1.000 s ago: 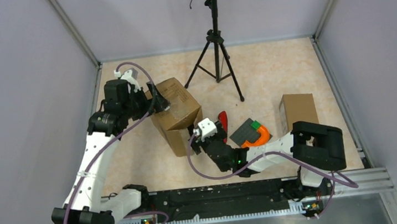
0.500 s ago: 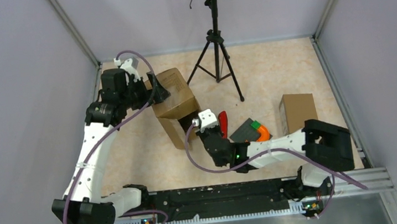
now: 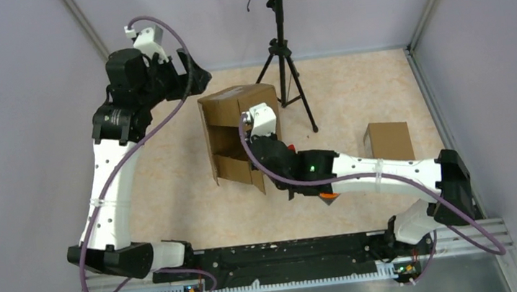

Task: Unpack the express box
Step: Open the express box at the center of the board.

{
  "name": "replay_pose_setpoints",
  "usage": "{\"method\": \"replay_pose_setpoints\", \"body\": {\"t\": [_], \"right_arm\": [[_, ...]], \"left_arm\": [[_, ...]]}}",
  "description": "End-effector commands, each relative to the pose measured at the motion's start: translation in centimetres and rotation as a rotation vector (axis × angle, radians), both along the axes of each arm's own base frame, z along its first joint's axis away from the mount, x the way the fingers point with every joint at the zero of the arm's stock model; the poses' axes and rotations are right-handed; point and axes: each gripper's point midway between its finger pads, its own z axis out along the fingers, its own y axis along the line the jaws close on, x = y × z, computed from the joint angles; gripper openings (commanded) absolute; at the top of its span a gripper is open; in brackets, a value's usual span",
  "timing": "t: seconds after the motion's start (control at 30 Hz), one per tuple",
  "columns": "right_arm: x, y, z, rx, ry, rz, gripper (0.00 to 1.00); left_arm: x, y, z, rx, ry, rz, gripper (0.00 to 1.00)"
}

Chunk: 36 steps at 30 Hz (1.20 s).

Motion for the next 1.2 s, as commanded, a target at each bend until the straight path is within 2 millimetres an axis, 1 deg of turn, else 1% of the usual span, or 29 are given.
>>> {"method": "replay_pose_setpoints", "body": {"t": [0.0, 0.1, 0.2, 0.27, 0.4, 0.47, 0.53, 0.63, 0.7, 0.77, 0.9, 0.97, 1.03, 1.1, 1.17], "right_arm": [[1.1, 0.3, 1.9, 0.069, 0.043, 0.022, 0.00], [2.3, 0.5, 2.6, 0.098, 0.054, 0.022, 0.00], [2.9, 1.2, 3.1, 0.106, 0.049, 0.029, 0.00], [3.2, 1.5, 3.3, 0.108, 0.049, 0.027, 0.00], [3.7, 2.1, 3.7, 0.116, 0.043, 0.023, 0.00], [3.8, 2.2, 3.6, 0.113, 0.041, 0.026, 0.00], [3.9, 2.2, 3.6, 0.112, 0.040, 0.027, 0.00], [4.1, 1.7, 3.2, 0.103, 0.046, 0.025, 0.00], [4.2, 1.2, 3.2, 0.105, 0.043, 0.042, 0.00], [4.3, 0.7, 3.0, 0.112, 0.043, 0.066, 0.00], [4.1, 0.1, 2.5, 0.156, 0.067, 0.186, 0.00], [3.9, -0.2, 2.7, 0.175, 0.066, 0.224, 0.00], [3.8, -0.4, 2.7, 0.197, 0.084, 0.269, 0.00], [3.3, -0.2, 2.9, 0.238, 0.111, 0.338, 0.00], [2.9, -0.1, 3.1, 0.254, 0.125, 0.384, 0.00]], "left_arm": [[-1.7, 0.8, -0.3, 0.066, -0.004, 0.002, 0.99], [-3.3, 0.9, -2.9, 0.074, 0.044, -0.010, 0.98], [-4.8, 0.7, -6.0, 0.072, 0.110, -0.033, 0.97], [-5.8, 0.5, -7.6, 0.061, 0.148, -0.045, 0.95], [-7.0, 1.4, -9.9, 0.074, 0.175, -0.003, 0.92], [-7.1, 1.9, -11.3, 0.090, 0.204, 0.023, 0.87], [-7.0, 2.7, -12.6, 0.122, 0.224, 0.064, 0.81], [-6.7, 5.3, -14.4, 0.184, 0.256, 0.201, 0.67], [-6.9, 6.5, -15.2, 0.207, 0.265, 0.270, 0.61], [-7.0, 7.2, -15.5, 0.207, 0.256, 0.312, 0.56], [-6.8, 7.4, -16.2, 0.160, 0.251, 0.347, 0.45], [-6.6, 7.7, -16.4, 0.150, 0.252, 0.380, 0.38], [-5.9, 7.9, -16.4, 0.140, 0.243, 0.397, 0.32], [-5.4, 7.7, -16.6, 0.132, 0.255, 0.395, 0.27], [-4.5, 7.2, -17.2, 0.118, 0.260, 0.380, 0.24]]}}
